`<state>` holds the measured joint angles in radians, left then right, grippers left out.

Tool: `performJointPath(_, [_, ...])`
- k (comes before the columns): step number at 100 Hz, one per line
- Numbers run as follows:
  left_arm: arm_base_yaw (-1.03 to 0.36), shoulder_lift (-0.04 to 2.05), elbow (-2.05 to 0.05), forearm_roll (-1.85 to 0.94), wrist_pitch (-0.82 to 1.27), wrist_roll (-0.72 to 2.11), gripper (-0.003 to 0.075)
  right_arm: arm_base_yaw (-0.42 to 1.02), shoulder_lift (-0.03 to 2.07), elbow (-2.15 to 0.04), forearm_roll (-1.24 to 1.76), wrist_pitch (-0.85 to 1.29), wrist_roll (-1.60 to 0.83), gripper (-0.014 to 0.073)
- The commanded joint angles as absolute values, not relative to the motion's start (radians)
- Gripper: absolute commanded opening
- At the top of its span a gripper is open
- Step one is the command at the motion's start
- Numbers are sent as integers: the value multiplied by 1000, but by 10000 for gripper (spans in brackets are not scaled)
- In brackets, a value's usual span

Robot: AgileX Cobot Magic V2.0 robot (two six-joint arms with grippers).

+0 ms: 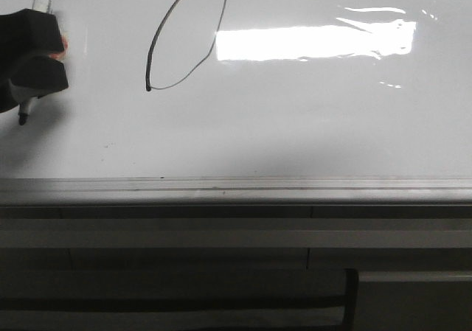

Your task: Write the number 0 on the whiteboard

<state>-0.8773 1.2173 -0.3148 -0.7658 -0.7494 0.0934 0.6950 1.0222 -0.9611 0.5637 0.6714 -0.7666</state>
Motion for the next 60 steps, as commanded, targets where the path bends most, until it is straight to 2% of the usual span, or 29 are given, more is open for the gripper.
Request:
performJointPath(1, [-905,1215,-329,-763,-875,86,-20,693,1007,-986,583,605,-765,664])
performJointPath(60, [-916,1334,-329,-668,-961,-17,-20,693,1007,-985,581,596,-765,664])
